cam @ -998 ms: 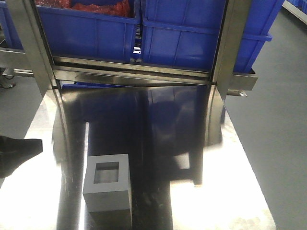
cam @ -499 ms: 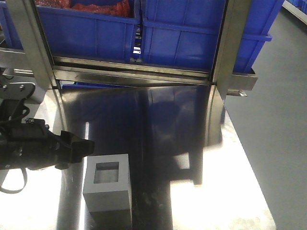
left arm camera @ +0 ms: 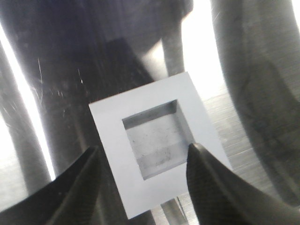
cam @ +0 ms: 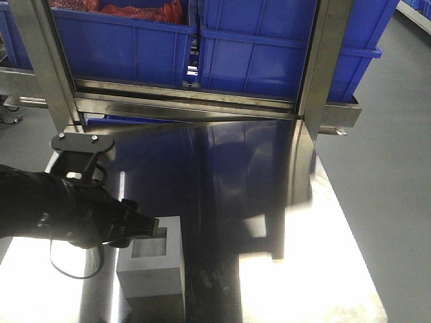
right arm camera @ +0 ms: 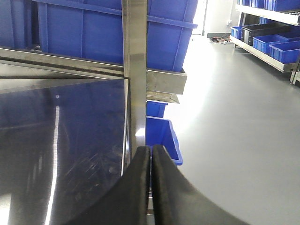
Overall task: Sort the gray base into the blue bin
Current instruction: 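Move the left gripper down over the gray square block, then close the left gripper on the gray block's rim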
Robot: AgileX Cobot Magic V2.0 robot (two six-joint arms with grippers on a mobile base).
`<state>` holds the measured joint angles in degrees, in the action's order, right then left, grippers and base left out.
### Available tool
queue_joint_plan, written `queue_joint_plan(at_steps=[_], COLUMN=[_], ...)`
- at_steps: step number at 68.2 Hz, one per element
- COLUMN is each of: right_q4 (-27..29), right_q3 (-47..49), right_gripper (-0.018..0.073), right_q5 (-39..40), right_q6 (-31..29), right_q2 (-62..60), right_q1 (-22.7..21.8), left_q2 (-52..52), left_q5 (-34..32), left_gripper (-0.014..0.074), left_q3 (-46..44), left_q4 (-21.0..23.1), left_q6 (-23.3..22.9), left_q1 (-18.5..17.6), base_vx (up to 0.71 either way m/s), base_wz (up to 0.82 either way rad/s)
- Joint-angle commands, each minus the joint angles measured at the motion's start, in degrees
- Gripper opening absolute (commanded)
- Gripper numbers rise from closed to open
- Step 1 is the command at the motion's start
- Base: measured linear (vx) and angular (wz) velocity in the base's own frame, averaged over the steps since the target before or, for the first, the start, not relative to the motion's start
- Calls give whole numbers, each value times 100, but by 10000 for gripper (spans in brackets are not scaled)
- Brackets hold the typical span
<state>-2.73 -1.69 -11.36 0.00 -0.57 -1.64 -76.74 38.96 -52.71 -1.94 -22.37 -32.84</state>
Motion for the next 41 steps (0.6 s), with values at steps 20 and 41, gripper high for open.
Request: queue_joint_plan(at_steps=[20,41], right_q4=[-27,-27], right_q3=[-42,-42], right_gripper=[-5,-5], right_q5=[415,408], right_q6=[-69,-69], right_q2=[-92,-92], right_q1=[6,6], left_q2=[-263,-601], left_q5=[-144,-137], left_gripper=[395,395], left_q3=[-178,-170], left_q4=[-240,-280], left_q6=[-581,-821], left_q1=[-42,-42], base_vx=[0,0], base_wz=[0,0])
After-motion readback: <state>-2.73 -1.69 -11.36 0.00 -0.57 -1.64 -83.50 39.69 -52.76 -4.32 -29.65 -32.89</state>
